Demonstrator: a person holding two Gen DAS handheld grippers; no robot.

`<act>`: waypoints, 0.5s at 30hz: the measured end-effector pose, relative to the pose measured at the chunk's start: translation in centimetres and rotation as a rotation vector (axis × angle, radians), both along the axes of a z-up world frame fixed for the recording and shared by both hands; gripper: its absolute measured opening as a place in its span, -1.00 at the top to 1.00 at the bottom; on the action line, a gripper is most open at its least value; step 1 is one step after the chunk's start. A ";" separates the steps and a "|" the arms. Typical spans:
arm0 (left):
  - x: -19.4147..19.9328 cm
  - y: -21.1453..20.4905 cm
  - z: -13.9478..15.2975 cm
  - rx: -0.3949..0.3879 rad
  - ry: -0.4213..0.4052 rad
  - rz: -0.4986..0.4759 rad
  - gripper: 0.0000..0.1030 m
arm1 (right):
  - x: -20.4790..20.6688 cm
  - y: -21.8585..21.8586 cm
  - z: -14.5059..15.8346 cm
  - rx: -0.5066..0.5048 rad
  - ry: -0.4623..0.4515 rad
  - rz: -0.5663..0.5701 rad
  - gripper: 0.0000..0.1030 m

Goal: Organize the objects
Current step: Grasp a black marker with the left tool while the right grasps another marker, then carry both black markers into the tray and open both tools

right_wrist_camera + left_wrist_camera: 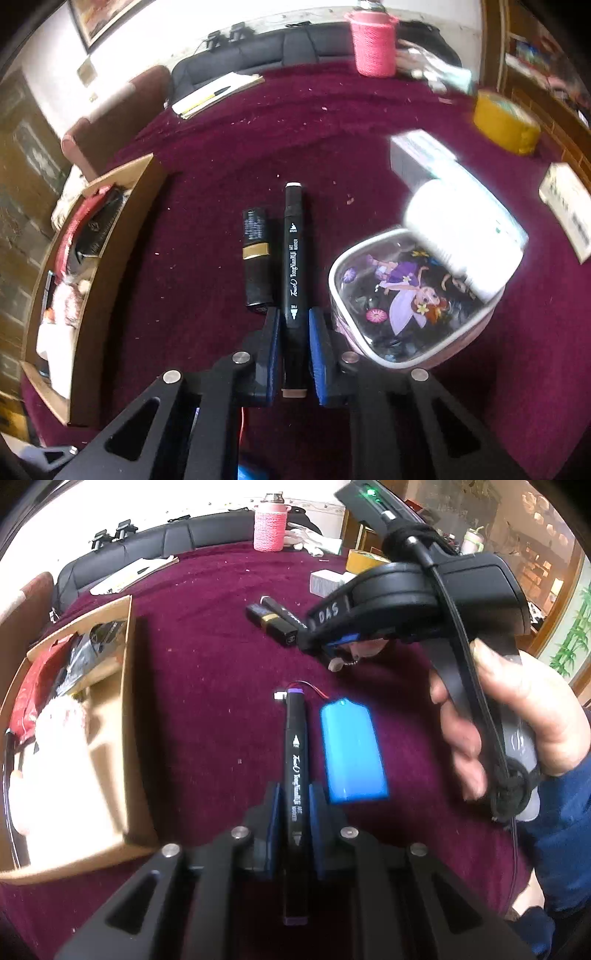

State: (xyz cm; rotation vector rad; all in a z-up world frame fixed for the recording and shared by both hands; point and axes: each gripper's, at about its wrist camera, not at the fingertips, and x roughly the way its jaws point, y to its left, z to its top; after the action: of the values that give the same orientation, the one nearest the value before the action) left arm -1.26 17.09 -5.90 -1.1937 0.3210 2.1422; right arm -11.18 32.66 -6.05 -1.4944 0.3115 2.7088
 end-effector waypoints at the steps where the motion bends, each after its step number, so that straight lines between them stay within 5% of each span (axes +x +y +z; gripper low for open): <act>1: 0.0 0.3 0.0 -0.008 0.010 0.001 0.71 | 0.2 0.0 0.0 0.006 0.006 0.001 0.69; 15: -0.4 -2.1 0.9 0.156 -0.056 0.061 0.72 | 9.0 1.6 2.6 -0.201 0.118 0.016 0.69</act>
State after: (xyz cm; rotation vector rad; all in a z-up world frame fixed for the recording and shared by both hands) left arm -1.70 14.95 -5.01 -1.1844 0.0920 2.1380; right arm -2.19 34.22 -3.40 -1.3866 0.5953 2.8581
